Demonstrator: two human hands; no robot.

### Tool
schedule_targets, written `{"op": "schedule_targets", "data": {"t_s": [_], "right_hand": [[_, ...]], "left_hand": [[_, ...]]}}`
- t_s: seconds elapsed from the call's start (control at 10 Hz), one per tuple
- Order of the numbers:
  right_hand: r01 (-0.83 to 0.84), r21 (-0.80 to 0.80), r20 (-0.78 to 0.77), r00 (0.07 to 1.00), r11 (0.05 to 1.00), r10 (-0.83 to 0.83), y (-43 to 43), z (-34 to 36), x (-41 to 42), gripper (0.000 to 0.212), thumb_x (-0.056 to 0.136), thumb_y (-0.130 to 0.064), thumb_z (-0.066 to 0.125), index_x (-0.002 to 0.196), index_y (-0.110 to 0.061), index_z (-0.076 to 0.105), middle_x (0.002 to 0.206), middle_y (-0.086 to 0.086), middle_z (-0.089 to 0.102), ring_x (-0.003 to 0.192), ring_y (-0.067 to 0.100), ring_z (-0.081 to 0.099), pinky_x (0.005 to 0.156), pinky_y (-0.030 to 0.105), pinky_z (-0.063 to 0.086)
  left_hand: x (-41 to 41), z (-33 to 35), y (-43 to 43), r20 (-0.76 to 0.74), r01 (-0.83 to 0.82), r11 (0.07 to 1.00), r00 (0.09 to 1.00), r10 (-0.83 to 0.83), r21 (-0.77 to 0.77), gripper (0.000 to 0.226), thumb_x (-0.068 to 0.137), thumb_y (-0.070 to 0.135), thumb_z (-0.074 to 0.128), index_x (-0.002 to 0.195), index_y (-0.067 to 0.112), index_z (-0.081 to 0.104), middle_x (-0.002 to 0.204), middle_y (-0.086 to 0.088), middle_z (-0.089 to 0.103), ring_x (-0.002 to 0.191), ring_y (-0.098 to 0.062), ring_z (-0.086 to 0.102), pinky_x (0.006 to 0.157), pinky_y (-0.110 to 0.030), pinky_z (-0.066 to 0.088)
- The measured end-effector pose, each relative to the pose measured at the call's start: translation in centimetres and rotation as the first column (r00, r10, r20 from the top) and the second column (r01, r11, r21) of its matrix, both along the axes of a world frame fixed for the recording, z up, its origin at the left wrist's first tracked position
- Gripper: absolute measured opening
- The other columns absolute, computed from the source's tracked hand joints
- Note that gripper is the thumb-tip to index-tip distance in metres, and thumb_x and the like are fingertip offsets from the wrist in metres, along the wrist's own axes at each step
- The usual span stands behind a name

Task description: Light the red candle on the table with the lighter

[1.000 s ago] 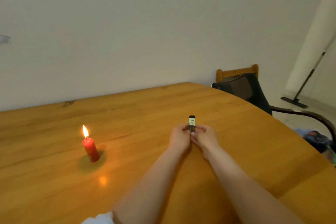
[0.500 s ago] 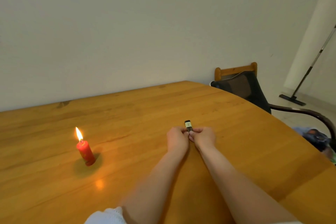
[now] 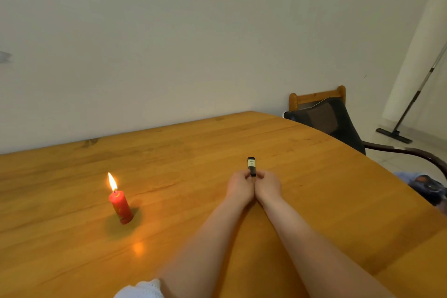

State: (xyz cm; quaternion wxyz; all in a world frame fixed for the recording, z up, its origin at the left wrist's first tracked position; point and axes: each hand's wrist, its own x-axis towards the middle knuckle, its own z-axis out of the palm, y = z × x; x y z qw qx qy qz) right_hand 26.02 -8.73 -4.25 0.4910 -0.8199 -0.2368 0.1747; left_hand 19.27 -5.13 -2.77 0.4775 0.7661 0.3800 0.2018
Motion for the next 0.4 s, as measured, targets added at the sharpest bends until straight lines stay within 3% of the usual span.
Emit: {"op": "schedule_targets", "data": {"t_s": [0.2, 0.3, 0.4], "right_hand": [[0.074, 0.097, -0.043, 0.997, 0.993, -0.070, -0.3, 0.9, -1.4, 0.031, 0.091, -0.006, 0.051, 0.118, -0.011, 0.066, 0.124, 0.014, 0.067, 0.112, 0.032, 0.060, 0.081, 0.033, 0.042], [0.068, 0.265, -0.063, 0.997, 0.962, -0.053, 0.1, 1.9, -3.4, 0.024, 0.094, -0.009, 0.051, 0.113, -0.011, 0.066, 0.119, 0.013, 0.069, 0.108, 0.029, 0.063, 0.089, 0.037, 0.047], [0.031, 0.457, -0.226, 0.971, 0.889, 0.082, 1.4, 4.0, -5.6, 0.013, 0.093, -0.006, 0.052, 0.097, -0.009, 0.064, 0.105, 0.020, 0.071, 0.087, 0.030, 0.066, 0.080, 0.043, 0.053]], "left_hand": [[-1.5, 0.8, -0.3, 0.086, -0.046, 0.999, 0.995, 0.048, -0.024, 0.037, 0.094, 0.010, 0.040, 0.123, 0.012, 0.063, 0.124, -0.011, 0.067, 0.114, -0.028, 0.061, 0.097, -0.035, 0.047], [-3.7, 2.4, -0.3, 0.261, -0.173, 0.985, 0.950, 0.172, -0.020, 0.032, 0.093, 0.007, 0.043, 0.119, 0.007, 0.063, 0.120, -0.014, 0.067, 0.108, -0.027, 0.064, 0.097, -0.037, 0.048], [-5.9, 4.3, 0.3, 0.442, -0.280, 0.958, 0.854, 0.276, -0.058, 0.024, 0.091, 0.006, 0.047, 0.104, 0.013, 0.066, 0.102, -0.012, 0.071, 0.093, -0.028, 0.069, 0.082, -0.037, 0.056]]}}
